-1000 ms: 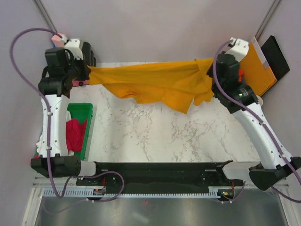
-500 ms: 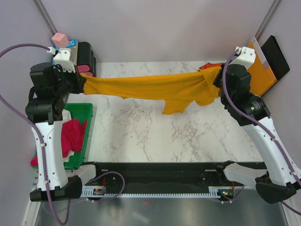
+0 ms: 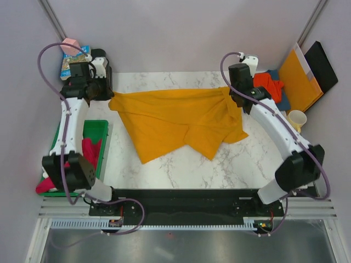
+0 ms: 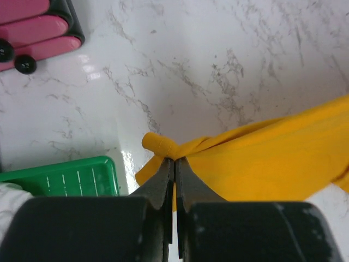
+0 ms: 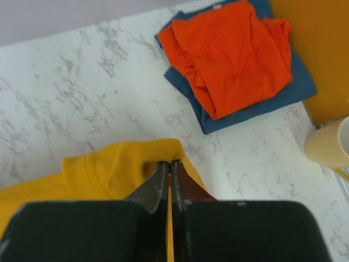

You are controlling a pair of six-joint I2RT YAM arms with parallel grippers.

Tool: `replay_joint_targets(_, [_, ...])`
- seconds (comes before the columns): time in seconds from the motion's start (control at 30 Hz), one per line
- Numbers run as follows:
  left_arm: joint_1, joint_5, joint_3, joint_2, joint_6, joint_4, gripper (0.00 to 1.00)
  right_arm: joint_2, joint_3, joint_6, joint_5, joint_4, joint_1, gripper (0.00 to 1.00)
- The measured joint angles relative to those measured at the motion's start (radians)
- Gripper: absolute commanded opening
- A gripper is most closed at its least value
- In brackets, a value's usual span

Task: Fold and stack the t-shirts
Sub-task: Flatten the tshirt out

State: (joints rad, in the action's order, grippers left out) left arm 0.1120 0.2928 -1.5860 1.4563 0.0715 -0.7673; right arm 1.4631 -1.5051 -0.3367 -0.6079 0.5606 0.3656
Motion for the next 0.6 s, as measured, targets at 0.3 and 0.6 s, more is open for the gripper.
replay_joint_targets(0.3, [-0.002,-0.032,-0.006,0.322,0.031,0.100,0.70,0.440,-0.208,-0.014,0.033,-0.008,-0.050,0.43])
replay_joint_targets(0.6, [-0.002,-0.086,-0.089,0.349,0.018,0.180,0.99,0.480,-0.299,-0.019,0.063,-0.047,-0.048,0.75])
